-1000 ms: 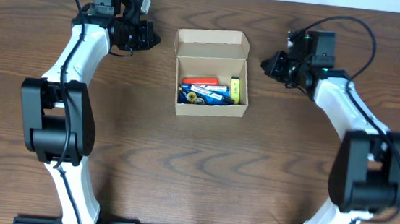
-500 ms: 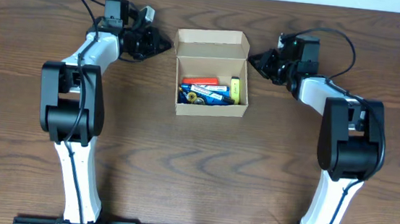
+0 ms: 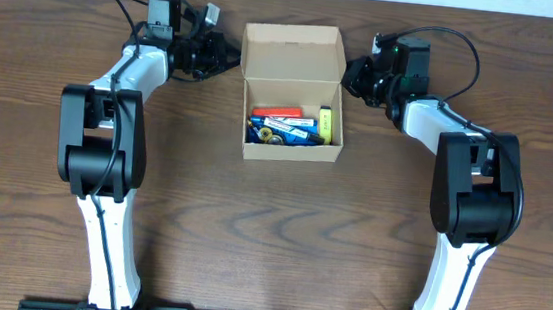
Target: Pack container
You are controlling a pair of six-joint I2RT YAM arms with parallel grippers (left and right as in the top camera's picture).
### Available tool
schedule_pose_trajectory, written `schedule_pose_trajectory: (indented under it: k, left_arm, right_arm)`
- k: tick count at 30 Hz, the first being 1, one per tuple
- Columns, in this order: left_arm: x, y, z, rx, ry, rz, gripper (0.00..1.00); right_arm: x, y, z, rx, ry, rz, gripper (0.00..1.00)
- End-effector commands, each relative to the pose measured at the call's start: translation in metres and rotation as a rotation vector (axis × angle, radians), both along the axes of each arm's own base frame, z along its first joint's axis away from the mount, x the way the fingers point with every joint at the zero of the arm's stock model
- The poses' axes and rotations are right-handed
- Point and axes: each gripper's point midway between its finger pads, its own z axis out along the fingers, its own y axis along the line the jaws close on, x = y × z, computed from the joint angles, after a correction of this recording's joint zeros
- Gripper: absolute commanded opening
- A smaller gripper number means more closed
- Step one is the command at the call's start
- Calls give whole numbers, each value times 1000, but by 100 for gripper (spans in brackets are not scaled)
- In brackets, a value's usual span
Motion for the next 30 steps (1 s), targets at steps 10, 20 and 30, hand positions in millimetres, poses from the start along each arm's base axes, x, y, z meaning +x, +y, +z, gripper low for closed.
schedule_pose_trajectory:
  k: [10,20,30]
  left_arm:
    - [3,-17,58,-107,-148,-126,6]
    - [-5,-18,126,-91,-345,-180,6]
    - [-24,-17,167,-47,-457,-227,6]
  right_arm:
    - [-2,13,35,113,-126,157,1]
    - [-6,12,68,185,-250,258,1]
    - [-16,17,116,186,-362,319,1]
